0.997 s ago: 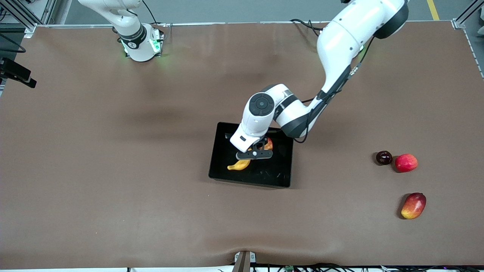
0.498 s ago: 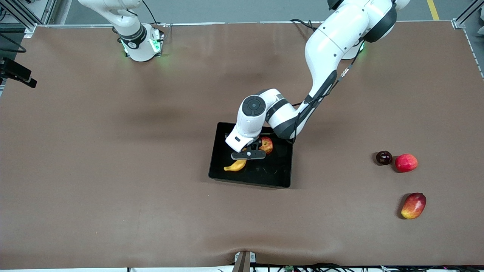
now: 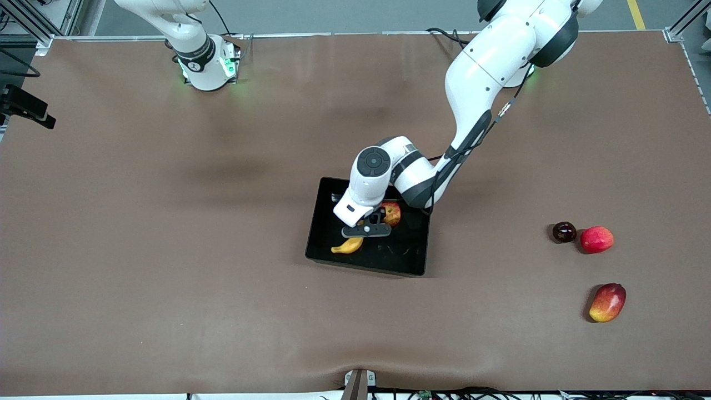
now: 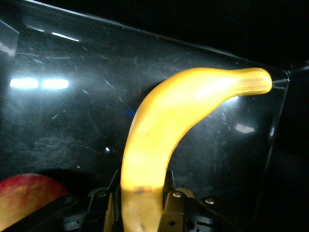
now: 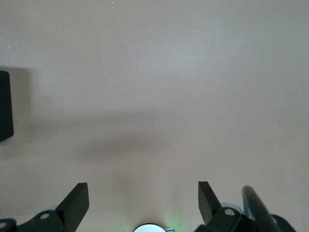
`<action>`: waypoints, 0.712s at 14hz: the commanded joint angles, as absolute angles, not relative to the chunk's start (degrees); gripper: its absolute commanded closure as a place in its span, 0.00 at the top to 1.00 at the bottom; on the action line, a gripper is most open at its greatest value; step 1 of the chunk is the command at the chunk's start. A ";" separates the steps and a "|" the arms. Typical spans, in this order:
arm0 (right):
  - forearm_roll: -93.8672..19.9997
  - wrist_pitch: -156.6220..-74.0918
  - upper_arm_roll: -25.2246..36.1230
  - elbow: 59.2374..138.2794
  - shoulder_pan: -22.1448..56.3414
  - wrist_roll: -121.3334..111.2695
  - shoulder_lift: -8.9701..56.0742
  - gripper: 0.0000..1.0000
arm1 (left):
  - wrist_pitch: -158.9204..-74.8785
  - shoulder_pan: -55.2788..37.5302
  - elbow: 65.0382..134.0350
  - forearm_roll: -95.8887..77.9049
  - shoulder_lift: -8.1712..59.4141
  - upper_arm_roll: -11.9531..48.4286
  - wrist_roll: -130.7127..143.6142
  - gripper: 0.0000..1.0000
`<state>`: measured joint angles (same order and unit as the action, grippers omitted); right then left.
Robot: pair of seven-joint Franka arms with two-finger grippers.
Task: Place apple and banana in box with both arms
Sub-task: 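Lower the banana into the box and open the left gripper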
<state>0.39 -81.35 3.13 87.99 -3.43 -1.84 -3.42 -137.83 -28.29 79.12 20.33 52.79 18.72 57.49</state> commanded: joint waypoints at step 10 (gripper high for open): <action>-0.79 -80.95 2.46 88.33 -4.22 -2.11 -4.04 1.00 | -125.35 -18.82 78.13 19.08 36.94 19.25 57.67 1.00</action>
<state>0.35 -81.32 2.96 88.02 -3.43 -1.86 -3.42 -128.96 -21.38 76.11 20.23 42.44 18.55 58.51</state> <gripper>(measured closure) 0.000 0.000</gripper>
